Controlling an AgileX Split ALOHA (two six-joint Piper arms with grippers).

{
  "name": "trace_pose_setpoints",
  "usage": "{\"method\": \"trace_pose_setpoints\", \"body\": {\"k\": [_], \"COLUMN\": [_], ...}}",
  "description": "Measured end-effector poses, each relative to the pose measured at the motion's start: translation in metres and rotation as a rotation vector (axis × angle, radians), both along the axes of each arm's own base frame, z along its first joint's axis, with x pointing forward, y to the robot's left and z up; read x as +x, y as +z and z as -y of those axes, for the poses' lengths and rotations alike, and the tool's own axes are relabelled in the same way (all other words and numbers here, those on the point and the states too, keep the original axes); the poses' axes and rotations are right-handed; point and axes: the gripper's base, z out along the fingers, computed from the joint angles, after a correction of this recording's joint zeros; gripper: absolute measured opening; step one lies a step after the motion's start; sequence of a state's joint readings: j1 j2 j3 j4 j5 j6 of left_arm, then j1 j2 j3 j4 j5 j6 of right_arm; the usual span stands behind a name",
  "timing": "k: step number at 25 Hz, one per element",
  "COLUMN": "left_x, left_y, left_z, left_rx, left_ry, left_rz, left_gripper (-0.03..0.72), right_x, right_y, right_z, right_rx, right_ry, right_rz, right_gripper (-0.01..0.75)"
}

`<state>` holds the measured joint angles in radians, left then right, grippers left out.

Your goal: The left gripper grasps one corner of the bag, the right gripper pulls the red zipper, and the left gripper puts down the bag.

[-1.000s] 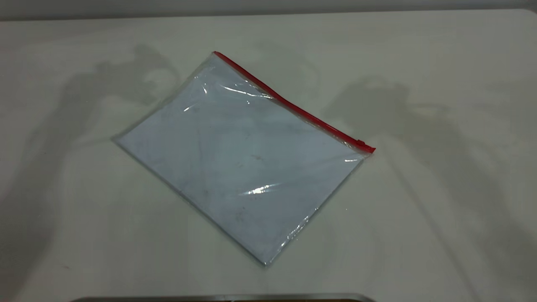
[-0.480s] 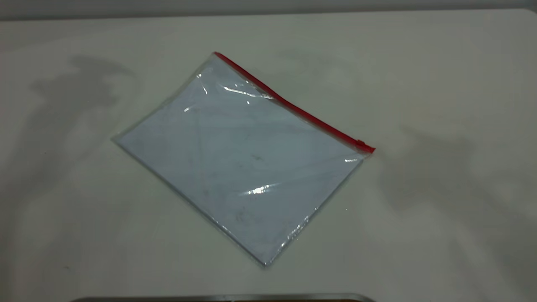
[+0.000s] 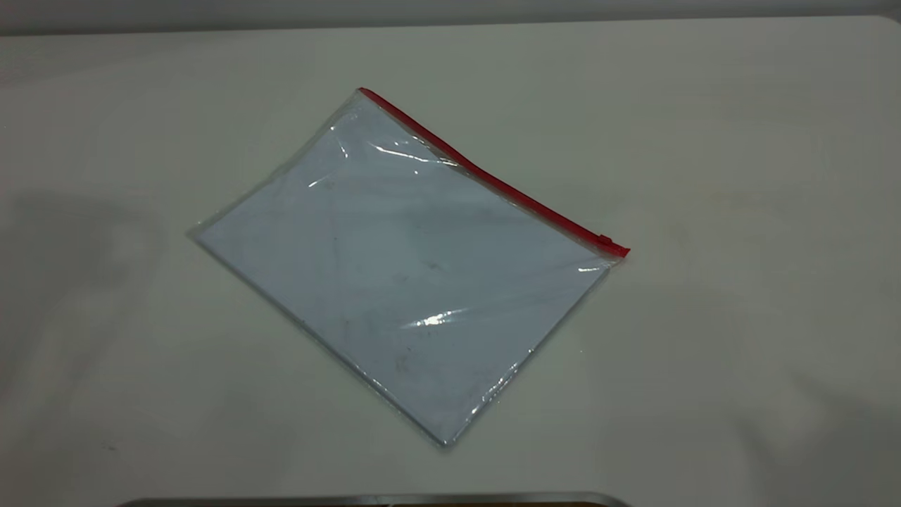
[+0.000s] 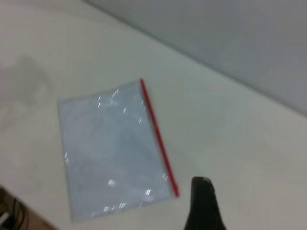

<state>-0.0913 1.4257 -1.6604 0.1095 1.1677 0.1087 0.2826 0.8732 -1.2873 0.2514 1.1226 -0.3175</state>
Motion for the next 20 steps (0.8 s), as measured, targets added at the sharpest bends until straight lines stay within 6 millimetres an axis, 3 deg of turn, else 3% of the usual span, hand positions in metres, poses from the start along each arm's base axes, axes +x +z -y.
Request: {"method": "trace_pose_setpoints", "body": {"k": [5,12,15,20], "left_x": [-0.073,-0.149,-0.172,-0.205], "left_y": [-0.013,-0.061,-0.08,-0.103], "left_z": [-0.005,-0.002,-0.003,-0.006], "left_rx": [-0.047,-0.098,-0.106,-0.106], "left_ry": [0.046,-0.065,-0.083,-0.089], "left_rz": [-0.007,-0.068,-0.079,-0.054], "left_gripper": [0.59,0.59,0.59,0.59], "right_x": [-0.049,-0.114,-0.13,-0.138], "right_y": [-0.044,-0.108,-0.133,-0.164], "right_z": [0.014,0.033,0.037,0.042], "right_rx": [-0.007,0.011,0.018,-0.001], "right_ry": [0.001,0.003,0.004,-0.013], "right_rz": [-0.04,0.028,0.055,0.077], "right_gripper": [0.564,0.564,0.564,0.564]}}
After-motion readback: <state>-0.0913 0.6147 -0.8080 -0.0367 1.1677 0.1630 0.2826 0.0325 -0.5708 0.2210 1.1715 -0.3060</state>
